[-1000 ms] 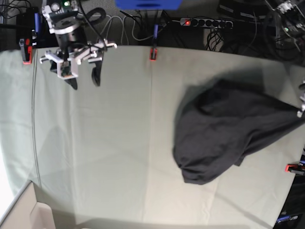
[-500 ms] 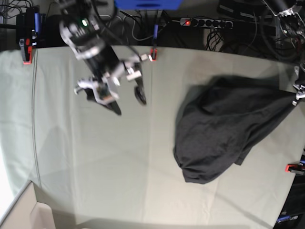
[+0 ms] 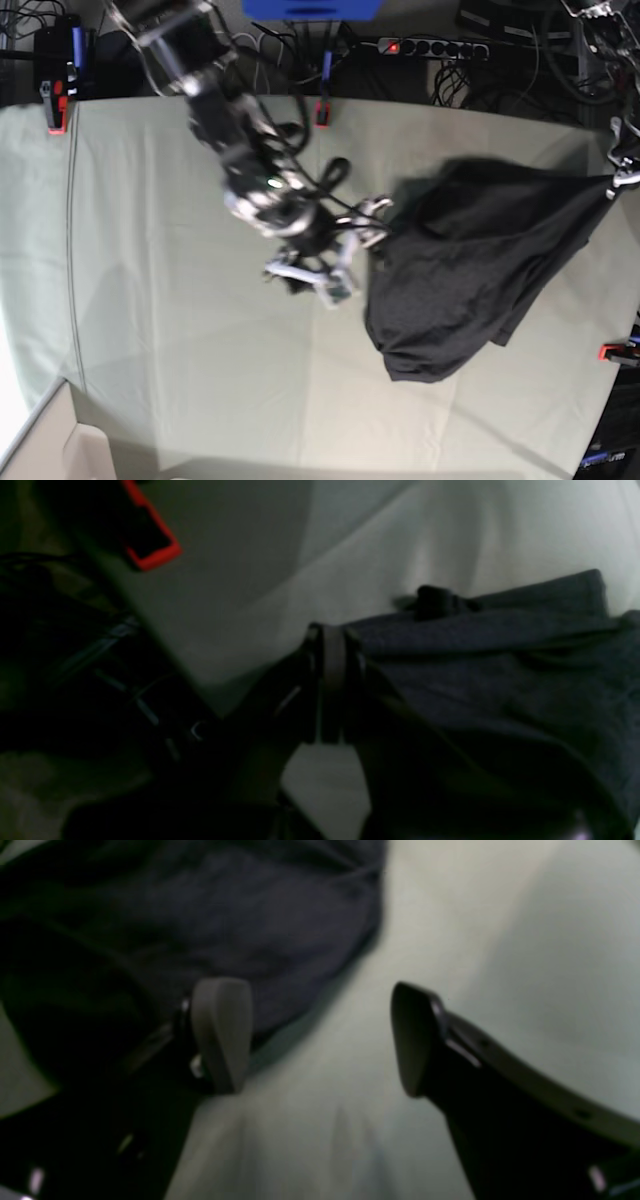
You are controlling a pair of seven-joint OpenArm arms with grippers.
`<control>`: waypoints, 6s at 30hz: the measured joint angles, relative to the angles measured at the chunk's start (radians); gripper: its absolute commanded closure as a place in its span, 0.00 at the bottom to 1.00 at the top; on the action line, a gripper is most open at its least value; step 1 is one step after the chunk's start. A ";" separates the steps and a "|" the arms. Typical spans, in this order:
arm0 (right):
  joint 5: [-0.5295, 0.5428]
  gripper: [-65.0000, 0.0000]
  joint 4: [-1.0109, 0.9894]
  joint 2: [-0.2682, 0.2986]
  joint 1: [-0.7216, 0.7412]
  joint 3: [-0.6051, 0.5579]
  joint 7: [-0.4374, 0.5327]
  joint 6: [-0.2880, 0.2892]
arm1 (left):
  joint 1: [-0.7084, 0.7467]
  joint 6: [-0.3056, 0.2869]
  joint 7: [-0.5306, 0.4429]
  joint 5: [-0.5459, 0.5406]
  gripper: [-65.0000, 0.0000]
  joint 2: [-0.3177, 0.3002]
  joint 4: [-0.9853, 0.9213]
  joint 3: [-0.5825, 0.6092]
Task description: Layout the t-shirt on the table in an organized manner, then fold the t-shirt properly
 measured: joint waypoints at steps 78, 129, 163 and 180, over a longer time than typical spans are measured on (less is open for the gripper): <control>-0.011 0.41 0.447 0.175 -0.379 -0.151 -0.084 0.298 | -0.056 0.000 0.006 0.003 0.82 -0.005 0.014 0.000; -0.010 0.42 -0.545 -0.079 0.264 0.344 0.097 0.291 | 0.076 -0.003 0.153 0.004 0.35 0.089 0.225 -0.012; -0.011 1.00 0.356 -0.058 -0.062 1.009 -0.057 0.456 | -0.080 -0.003 0.159 0.003 0.35 0.115 0.288 0.064; -0.018 1.00 0.304 -0.050 -0.167 1.208 -0.066 0.455 | -0.190 0.009 0.145 0.029 0.35 0.113 0.113 0.564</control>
